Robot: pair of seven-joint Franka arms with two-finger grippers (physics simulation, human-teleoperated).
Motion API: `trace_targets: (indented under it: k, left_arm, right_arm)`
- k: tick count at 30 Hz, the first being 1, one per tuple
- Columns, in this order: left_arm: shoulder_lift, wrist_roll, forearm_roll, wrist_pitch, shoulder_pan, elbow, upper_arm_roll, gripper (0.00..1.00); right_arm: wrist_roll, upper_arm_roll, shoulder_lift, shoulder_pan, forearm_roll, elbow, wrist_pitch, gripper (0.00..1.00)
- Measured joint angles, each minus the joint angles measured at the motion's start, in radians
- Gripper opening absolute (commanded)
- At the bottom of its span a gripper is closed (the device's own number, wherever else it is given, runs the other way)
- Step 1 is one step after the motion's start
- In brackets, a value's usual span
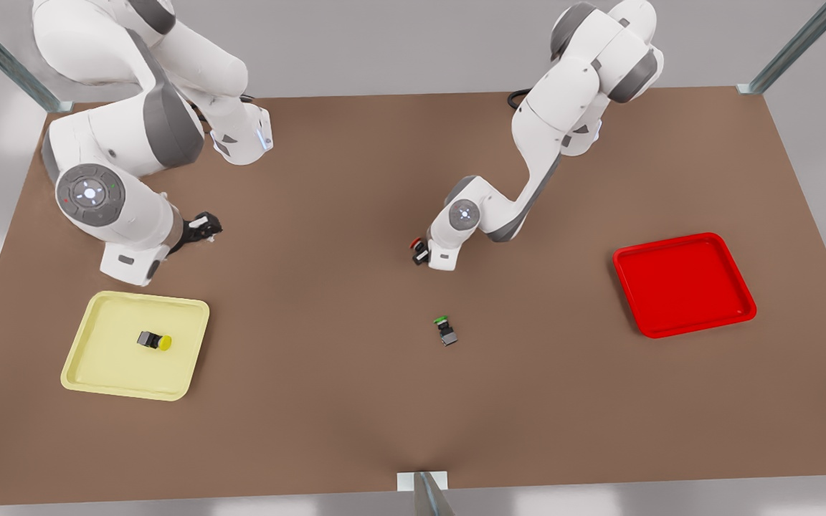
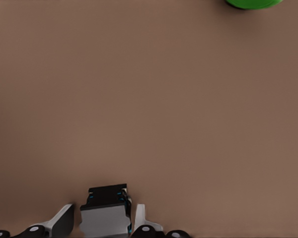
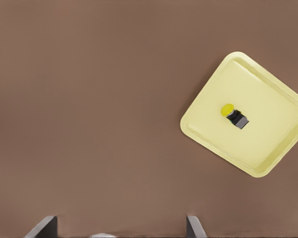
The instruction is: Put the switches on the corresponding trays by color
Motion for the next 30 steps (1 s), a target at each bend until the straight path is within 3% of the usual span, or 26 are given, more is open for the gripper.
trace_targets:
  k: [1,2,3,6,30]
  left_arm:
    - [0.000,-0.001,0.000,0.002,-0.001,0.000,0.000,0.61]
    - [0.000,-0.001,0.000,0.003,0.000,0.000,0.000,0.61]
    - [0.001,-0.001,0.000,0.005,-0.001,0.000,0.000,0.61]
    - [0.002,-0.002,-0.001,0.004,-0.001,0.000,-0.001,0.61]
    - [-0.025,-0.007,-0.001,-0.046,0.000,-0.005,0.013,0.54]
  right_arm:
    - [0.009,-0.318,-0.186,0.241,0.035,-0.155,0.106,1.00]
    - [0.084,-0.346,-0.484,0.334,0.053,-0.606,0.389,1.00]
    - [0.100,-0.349,-0.588,0.296,0.079,-0.714,0.439,1.00]
    - [0.101,-0.351,-0.621,0.293,0.085,-0.753,0.420,1.00]
    - [0.088,-0.369,-0.645,0.281,0.085,-0.805,0.406,1.00]
